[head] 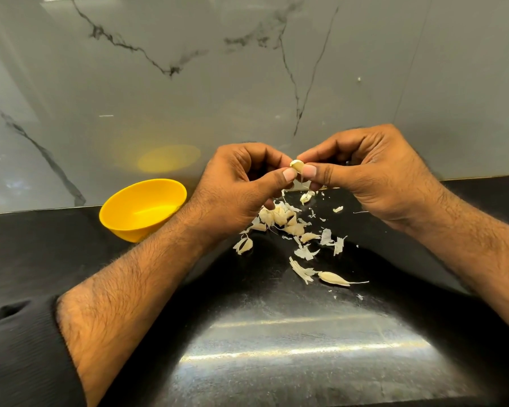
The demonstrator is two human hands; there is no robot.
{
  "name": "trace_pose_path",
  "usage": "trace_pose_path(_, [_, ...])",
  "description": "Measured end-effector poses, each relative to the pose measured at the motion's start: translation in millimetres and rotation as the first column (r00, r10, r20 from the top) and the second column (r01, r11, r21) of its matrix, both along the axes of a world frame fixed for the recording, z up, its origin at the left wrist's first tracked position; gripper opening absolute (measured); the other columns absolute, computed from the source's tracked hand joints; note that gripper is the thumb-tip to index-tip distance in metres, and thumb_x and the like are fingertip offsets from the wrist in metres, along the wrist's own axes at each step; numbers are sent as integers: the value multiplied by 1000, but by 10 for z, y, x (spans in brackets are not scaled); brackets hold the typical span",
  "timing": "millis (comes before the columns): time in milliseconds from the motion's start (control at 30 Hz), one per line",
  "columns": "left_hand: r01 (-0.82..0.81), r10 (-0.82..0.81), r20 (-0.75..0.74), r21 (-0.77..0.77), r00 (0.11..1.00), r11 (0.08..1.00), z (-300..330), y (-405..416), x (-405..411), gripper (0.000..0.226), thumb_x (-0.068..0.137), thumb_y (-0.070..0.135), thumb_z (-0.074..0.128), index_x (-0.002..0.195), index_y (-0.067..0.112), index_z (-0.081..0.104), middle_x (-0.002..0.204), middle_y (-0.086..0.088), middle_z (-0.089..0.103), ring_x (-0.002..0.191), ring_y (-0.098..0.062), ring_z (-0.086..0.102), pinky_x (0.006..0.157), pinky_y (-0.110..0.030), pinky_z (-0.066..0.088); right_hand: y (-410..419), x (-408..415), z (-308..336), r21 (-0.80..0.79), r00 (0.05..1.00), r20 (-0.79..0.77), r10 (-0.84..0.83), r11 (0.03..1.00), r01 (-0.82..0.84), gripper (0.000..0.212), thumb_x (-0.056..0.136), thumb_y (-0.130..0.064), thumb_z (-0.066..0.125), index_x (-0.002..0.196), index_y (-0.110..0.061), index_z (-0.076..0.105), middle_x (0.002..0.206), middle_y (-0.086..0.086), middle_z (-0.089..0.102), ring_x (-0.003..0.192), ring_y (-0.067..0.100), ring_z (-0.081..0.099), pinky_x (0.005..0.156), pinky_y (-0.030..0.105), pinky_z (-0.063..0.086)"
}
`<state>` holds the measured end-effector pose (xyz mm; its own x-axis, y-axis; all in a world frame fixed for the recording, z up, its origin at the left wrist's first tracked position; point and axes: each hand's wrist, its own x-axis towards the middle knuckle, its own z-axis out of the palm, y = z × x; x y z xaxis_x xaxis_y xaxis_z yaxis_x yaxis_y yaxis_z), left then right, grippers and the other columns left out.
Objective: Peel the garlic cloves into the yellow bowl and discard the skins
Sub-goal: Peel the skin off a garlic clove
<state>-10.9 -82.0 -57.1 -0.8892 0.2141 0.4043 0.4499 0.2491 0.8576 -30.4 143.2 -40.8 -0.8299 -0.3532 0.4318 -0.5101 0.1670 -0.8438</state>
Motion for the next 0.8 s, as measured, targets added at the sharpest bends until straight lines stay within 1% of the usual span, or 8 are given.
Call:
trace_pose_path(133, [-1,1,3,4,1000,1000,-3,2,0,8,99,8,73,104,3,75,84,-7,74,70,-16,65,65,-33,59,-14,-5,-17,-54,996,73,42,998,-38,23,80,-16,82,101,-7,80,88,10,80,74,21,75,73,26,61])
trace_pose_path(233, [-7,7,14,16,1000,1000,-8,22,9,7,98,8,72,100,1,74,80,-7,71,68,-15,62,63,-33,57,-19,-30,-44,-98,983,165,84,993,-68,26,78,-18,82,101,-6,80,91,16,79,76,23,72,71,29,59])
trace_pose_path(333, [-16,15,22,34,1000,999,-11,49,18,7,99,5,69,95,0,72,76,-6,67,66,-15,59,61,-31,55,-15,-60,-54,-183,940,299,165,977,-113,26,80,-14,80,103,-3,80,92,16,77,77,20,68,71,27,53])
trace_pose_path(467, [-39,39,11,20,999,999,11,55,28,9,98,2,66,93,-3,71,75,-9,66,64,-15,58,59,-26,54,7,-67,-35,-233,882,414,227,963,-138,24,83,-11,76,105,-2,78,94,15,75,79,17,66,73,26,53])
trace_pose_path(567, [-67,67,-3,18,998,998,18,58,25,10,98,4,68,92,-3,72,73,-9,66,63,-15,58,59,-26,54,9,-59,-31,-212,890,395,227,965,-152,26,85,-13,74,108,-2,77,94,14,75,79,17,65,72,26,53])
trace_pose_path(633, [-89,89,-14,13,996,996,16,58,13,11,97,5,70,90,-2,73,70,-6,65,61,-14,58,58,-27,54,-14,-39,-45,-198,915,347,208,969,-145,31,85,-17,75,111,0,76,93,14,74,78,18,64,69,25,51])
trace_pose_path(700, [-90,90,-18,10,996,996,9,63,9,10,96,5,71,89,-1,73,68,-5,65,59,-14,57,58,-25,54,-36,-28,-67,-143,946,283,157,982,-120,34,81,-18,79,109,0,76,92,13,75,78,19,64,69,27,51])
trace_pose_path(800, [-92,92,-35,-6,995,996,5,72,10,10,96,7,72,88,1,74,70,-6,66,61,-14,57,60,-25,53,-49,-36,-84,-90,965,234,115,991,-96,29,81,-19,80,106,-4,78,88,10,76,76,17,64,72,30,51])
